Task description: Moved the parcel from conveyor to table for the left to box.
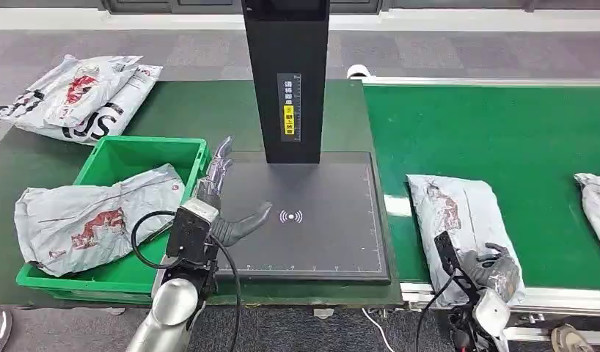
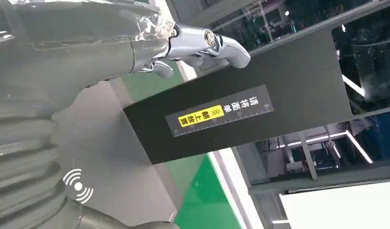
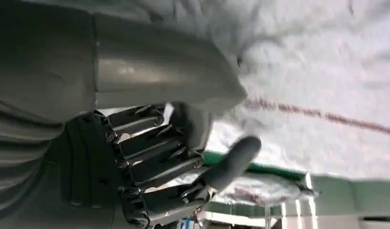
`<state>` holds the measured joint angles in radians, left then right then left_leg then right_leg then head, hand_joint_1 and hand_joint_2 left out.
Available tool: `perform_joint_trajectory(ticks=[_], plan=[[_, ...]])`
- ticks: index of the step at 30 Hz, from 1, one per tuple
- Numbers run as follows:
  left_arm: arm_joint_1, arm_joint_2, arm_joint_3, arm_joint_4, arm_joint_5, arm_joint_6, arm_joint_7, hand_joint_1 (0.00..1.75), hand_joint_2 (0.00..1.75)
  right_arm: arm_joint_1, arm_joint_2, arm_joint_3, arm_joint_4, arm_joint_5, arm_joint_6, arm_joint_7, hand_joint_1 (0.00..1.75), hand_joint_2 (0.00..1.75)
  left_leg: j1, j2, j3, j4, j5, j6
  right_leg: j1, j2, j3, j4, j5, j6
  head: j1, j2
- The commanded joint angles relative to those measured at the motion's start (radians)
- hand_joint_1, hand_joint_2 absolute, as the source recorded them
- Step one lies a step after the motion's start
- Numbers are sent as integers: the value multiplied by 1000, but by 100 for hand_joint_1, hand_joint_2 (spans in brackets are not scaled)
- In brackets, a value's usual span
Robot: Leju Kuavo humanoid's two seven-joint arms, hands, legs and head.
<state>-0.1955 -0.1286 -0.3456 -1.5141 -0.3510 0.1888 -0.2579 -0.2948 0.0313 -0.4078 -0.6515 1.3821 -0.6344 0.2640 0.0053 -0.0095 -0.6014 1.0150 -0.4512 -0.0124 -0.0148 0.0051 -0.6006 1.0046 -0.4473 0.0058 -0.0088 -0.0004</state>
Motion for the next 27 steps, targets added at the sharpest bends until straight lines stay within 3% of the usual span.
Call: perform_joint_trajectory(ticks=[1, 5, 15, 20, 27], plan=[[-4, 14, 39, 18, -4, -1, 7, 0, 175, -3, 31, -26, -54, 5, -11, 5, 0, 175, 0, 2, 3, -2, -1, 0, 1, 1, 2, -2, 0, -1, 0, 0], [5, 8, 44, 16, -6, 1, 9, 0, 175, 1, 29, -37, -59, -2, -61, -21, 0, 175, 0, 2, 2, -1, 0, 0, 0, 1, 2, -1, 0, -1, 0, 0], [0, 4, 44, 21, -11, -2, 12, 0, 175, 13, 37, -63, -102, -10, -64, -48, 0, 175, 0, 2, 3, -2, 0, 0, 1, 0, 3, -2, 0, -1, 0, 0], [-15, 7, 43, 33, -10, -8, 13, 0, 175, -37, 5, -65, 57, 23, 17, 27, 0, 175, 1, 3, 4, -2, 0, 0, 1, 1, 3, -3, 0, -1, 0, 0], [-22, 13, 42, 35, -8, -12, 14, 0, 175, -61, -15, -77, 193, 28, 33, 54, 0, 175, 1, 2, 5, -3, 0, 0, 1, 0, 5, -4, 0, -1, 0, 0]])
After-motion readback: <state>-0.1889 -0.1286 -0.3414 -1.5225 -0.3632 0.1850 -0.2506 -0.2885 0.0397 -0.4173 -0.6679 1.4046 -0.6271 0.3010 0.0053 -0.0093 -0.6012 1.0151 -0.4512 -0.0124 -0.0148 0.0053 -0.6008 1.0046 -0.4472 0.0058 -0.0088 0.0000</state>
